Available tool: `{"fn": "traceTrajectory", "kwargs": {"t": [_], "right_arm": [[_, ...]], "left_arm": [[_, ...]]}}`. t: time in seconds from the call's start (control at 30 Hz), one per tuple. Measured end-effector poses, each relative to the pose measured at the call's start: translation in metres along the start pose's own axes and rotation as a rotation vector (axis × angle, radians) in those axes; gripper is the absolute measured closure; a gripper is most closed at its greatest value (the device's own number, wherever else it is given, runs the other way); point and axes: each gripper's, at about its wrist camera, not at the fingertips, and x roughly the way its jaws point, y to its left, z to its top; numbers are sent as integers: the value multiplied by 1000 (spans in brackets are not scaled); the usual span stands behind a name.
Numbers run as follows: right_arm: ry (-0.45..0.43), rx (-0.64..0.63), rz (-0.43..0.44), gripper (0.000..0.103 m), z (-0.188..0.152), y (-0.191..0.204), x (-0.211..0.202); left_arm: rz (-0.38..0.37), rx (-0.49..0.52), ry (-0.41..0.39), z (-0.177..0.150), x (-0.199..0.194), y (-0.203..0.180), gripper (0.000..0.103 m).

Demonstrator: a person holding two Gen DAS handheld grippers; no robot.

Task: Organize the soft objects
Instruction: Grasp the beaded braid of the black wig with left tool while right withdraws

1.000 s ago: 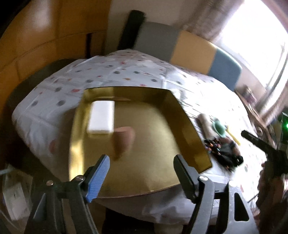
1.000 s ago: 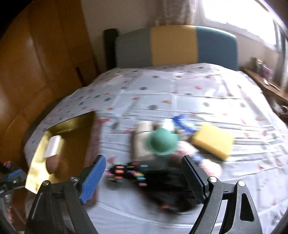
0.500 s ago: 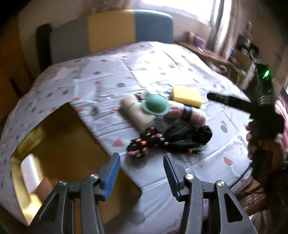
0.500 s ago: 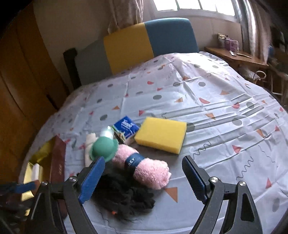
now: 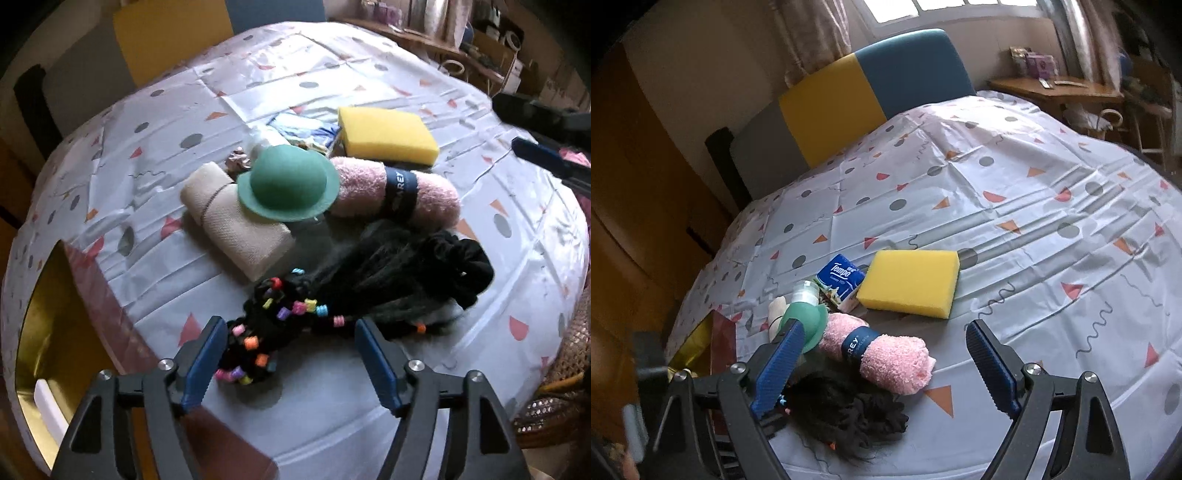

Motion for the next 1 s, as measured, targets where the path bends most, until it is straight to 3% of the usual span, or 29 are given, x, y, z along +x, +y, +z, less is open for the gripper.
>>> {"fn": "traceTrajectory", "kwargs": {"t": [0.03, 0.1, 0.13, 0.17, 0.43, 0.5, 0.57, 0.7, 0.83, 0.93, 1.0], "right_arm": [[-1, 7, -2, 13, 0, -1, 0], [-9, 14, -8, 13, 1, -4, -1], [-13, 18, -10, 13, 2, -5, -2], [-17, 22, -11, 13, 2, -6, -2], [-22, 60, -16, 13, 4, -14, -4], [-18, 67, -14, 13, 4, -15, -4], [-17, 71, -13, 13, 4, -16, -4], [-12, 84, -10, 13, 3, -18, -5], [-16, 97, -12, 13, 4, -21, -6], [-14, 119, -9, 13, 5, -26, -5], [-7, 134, -8, 13, 5, -29, -3]], "left_arm": [[-5, -2, 0, 1, 2, -1, 30], [-19, -24, -14, 0, 0, -1, 50], [-24, -24, -22, -2, -3, -3, 69], [-39, -26, -31, -5, -6, -4, 76], [-222, -32, -41, -55, -29, -35, 79], [-239, -48, -46, -62, -33, -36, 71], [-271, -83, -62, -66, -40, -33, 55], [-219, -78, -98, -55, -45, -32, 51], [-167, -24, -86, -34, -31, -42, 51], [-169, -6, -59, -27, -17, -47, 51], [-156, -8, -43, -26, -7, -50, 60]]}}
